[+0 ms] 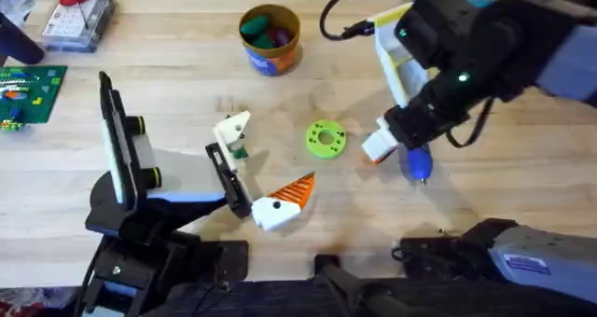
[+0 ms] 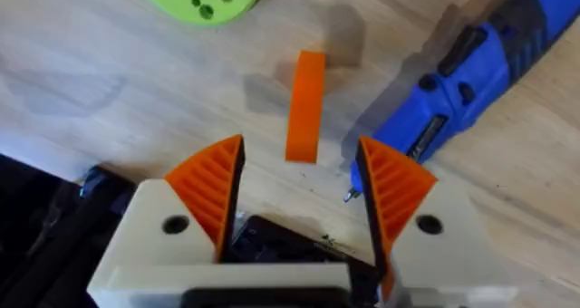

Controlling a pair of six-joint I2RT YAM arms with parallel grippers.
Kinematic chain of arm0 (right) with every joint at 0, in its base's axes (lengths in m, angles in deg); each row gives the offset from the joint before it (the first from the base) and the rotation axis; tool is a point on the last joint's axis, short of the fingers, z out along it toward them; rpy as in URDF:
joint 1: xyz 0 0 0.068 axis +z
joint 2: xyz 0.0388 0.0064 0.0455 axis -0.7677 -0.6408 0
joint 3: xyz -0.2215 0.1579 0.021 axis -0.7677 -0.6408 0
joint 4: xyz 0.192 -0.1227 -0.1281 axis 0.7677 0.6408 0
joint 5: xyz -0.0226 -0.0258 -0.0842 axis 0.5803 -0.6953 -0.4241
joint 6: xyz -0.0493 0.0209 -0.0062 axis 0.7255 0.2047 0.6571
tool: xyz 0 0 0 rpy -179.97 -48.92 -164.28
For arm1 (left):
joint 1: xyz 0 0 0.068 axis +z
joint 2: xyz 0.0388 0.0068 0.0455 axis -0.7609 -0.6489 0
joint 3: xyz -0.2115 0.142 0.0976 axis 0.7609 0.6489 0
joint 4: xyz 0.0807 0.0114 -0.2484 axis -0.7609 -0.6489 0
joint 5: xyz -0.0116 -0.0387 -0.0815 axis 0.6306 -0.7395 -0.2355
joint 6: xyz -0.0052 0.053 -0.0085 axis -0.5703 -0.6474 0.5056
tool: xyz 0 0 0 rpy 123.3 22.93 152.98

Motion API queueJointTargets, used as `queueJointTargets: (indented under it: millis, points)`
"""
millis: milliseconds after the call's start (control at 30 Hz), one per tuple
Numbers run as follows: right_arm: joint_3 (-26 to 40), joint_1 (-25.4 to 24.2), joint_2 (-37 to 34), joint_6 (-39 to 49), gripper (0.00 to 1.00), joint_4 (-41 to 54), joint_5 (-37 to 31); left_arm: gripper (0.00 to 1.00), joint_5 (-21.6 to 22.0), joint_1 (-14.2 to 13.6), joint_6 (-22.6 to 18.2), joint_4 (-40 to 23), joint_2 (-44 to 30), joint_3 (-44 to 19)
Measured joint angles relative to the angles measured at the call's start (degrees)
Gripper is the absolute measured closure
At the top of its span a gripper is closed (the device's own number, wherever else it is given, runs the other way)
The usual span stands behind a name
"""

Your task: Pick up the gripper from the table and insert it into the empty holder that is missing its gripper. Then pick up a screw, insert it into the mounting hole, and use the screwdriver to tighten it. Finally, clean up the table by picking up the vegetable and placing it into the bucket.

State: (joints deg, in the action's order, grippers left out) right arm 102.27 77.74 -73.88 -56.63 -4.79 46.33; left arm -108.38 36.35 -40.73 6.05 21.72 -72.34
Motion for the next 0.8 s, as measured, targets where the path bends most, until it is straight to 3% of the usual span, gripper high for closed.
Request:
queueJointTargets:
  millis: [367, 567, 800]
  points:
    - [-1.5, 0.0, 8.5, -0.4, 0.284, 0.4, 0.6, 0.006, 0.0, 0.0, 0.0, 0.0, 0.0, 0.0]
    - [-7.2, 0.0, 7.8, -0.6, 0.284, -2.3, 0.7, 0.006, 0.0, 0.0, 0.0, 0.0, 0.0, 0.0]
    - [-7.8, 0.0, 4.5, -0.8, 0.284, -4.8, 0.7, 0.006, 0.0, 0.0, 0.0, 0.0, 0.0, 0.0]
